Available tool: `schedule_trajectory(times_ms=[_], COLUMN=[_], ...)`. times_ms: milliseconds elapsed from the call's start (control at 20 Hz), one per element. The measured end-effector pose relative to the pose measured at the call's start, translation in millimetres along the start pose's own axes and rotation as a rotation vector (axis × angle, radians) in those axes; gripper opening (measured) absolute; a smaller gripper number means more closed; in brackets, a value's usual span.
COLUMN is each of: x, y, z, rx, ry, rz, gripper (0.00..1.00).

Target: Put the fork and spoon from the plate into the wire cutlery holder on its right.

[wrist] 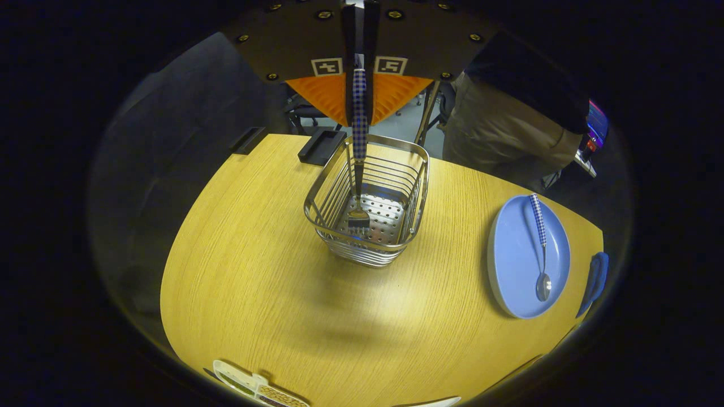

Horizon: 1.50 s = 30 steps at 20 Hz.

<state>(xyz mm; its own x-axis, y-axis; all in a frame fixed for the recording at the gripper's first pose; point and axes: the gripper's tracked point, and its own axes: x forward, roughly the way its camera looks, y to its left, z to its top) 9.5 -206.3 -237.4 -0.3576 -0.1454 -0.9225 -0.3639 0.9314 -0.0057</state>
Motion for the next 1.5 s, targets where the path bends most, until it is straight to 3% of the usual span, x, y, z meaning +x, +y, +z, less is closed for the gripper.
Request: schedule_trajectory(times_ms=[350,700,1100,1500], x=[-17.7,-34.1,-65.7,-79.3], y=[-8.7,-10.6,48.0,105.9], z=[1.4,0.2,-4.1,-23.1], rx=[0.043,0.099,0.060,-0.006], ry=[-0.092,-0.207,-0.391,-0.472], rz=[-0.005,0.000,0.031,0.053], gripper=[0.13,0.13,0.14,0.13])
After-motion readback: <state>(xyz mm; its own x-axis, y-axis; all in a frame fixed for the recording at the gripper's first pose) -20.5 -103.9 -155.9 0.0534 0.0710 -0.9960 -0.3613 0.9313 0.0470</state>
